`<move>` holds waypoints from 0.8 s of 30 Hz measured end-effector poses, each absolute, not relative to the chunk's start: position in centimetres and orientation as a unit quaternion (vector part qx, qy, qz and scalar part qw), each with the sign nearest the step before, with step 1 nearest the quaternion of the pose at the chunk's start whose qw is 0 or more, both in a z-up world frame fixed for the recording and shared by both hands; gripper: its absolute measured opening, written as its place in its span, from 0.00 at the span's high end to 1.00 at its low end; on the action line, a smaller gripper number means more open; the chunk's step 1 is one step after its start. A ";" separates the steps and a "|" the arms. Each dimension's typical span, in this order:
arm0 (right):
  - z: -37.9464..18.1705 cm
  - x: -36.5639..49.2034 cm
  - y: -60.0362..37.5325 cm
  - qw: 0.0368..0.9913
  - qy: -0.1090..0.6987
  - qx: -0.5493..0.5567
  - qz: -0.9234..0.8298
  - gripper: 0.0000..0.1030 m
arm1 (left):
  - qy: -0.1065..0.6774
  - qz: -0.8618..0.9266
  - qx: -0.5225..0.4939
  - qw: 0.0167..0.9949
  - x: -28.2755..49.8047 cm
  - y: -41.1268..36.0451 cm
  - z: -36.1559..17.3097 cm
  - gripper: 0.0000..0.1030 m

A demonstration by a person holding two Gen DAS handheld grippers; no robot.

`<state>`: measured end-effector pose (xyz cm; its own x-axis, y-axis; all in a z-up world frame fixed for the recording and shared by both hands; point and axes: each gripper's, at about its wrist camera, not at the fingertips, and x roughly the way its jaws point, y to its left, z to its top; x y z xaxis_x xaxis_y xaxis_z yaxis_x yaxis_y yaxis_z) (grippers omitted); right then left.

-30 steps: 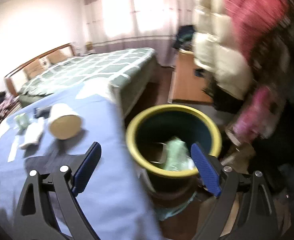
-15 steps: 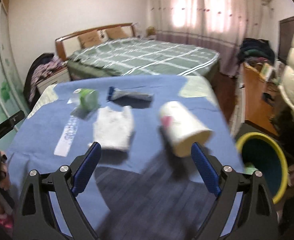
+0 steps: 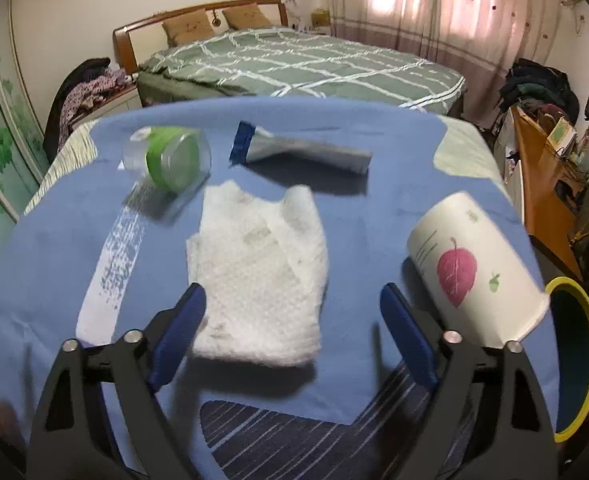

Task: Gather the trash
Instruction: 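Grasp the white tissue with the right gripper and lift it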

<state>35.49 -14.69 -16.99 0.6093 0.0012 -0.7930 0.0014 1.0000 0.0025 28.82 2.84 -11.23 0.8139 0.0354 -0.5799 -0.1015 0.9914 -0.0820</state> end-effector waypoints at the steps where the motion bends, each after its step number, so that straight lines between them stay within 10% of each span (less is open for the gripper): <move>1: -17.4 35.6 -14.6 0.893 0.449 0.002 0.005 0.32 | 0.304 0.035 -0.055 0.950 28.8 2.9 -11.2 0.05; 8: -17.3 35.3 -15.1 0.893 0.448 0.026 0.029 0.87 | 0.309 0.035 -0.055 0.949 29.0 2.9 -11.3 0.05; 24: -10.7 28.2 -16.0 0.922 0.377 0.060 0.058 0.92 | 0.313 0.029 -0.042 0.948 29.1 2.3 -11.6 0.05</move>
<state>28.21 -15.99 -10.73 0.7091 0.1521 -0.6885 -0.0608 0.9860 0.1551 29.12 2.29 -11.59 0.8019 0.0285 -0.5968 -0.0809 0.9948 -0.0612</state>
